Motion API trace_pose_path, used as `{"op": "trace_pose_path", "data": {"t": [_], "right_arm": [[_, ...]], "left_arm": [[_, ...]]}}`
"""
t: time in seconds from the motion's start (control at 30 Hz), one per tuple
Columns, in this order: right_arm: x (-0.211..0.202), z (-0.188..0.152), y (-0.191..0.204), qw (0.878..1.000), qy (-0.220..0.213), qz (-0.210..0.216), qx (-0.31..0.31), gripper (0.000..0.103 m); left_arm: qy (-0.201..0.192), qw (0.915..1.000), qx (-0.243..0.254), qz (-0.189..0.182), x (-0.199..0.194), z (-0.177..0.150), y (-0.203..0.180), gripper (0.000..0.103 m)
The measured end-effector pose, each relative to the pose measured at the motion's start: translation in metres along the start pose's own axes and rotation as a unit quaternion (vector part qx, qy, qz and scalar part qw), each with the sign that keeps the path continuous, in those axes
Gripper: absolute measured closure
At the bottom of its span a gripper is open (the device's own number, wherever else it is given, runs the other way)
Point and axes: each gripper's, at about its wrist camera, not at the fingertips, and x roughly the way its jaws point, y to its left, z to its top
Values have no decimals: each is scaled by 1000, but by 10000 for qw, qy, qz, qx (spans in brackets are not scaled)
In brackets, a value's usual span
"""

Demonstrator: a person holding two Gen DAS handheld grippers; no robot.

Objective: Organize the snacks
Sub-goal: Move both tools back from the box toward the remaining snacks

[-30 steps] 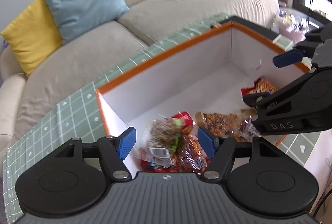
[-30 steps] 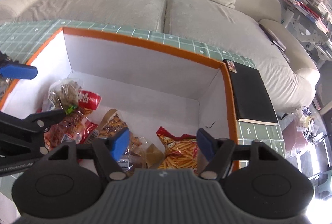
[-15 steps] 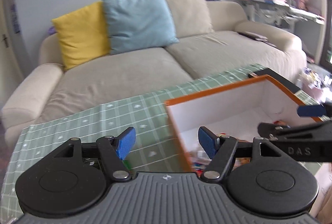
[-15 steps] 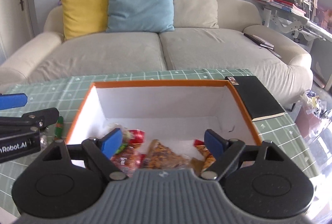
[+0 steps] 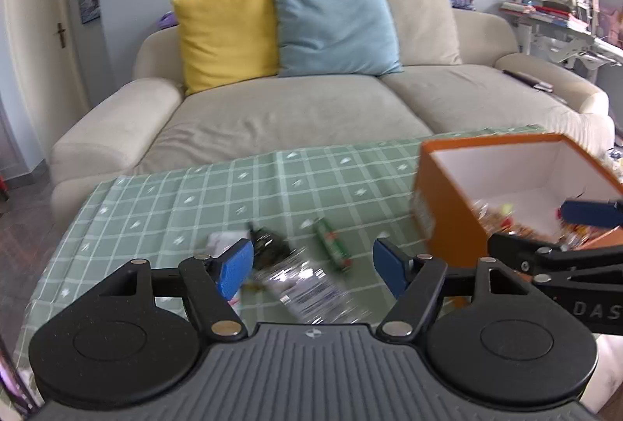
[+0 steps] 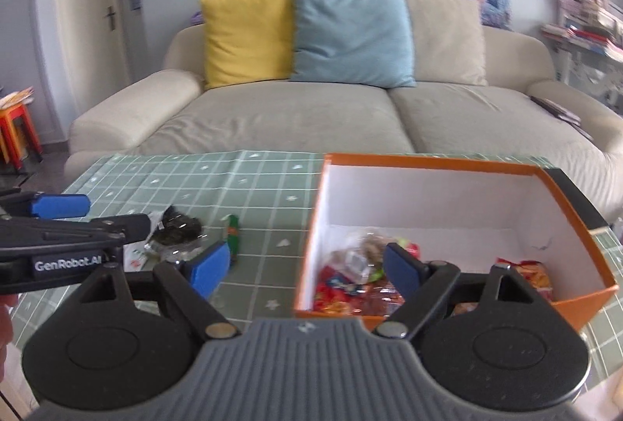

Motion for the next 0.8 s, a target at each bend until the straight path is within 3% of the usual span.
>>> {"op": "trace_pose_path", "data": {"t": [0.27,0.47,0.8], "right_arm": [[10,-10,55,9960,90,559,-696,35],[31,-15,82,9919,322,699,-1015,35],[84,-17,108,9856,885,816,-1186,33]], "left_arm": [[217,9990,-382,14,3,-31,52,20],[381,9971,-643,-135,16,-44,78,20],[880,9949,-472,-167,70,-47,102,17]]}}
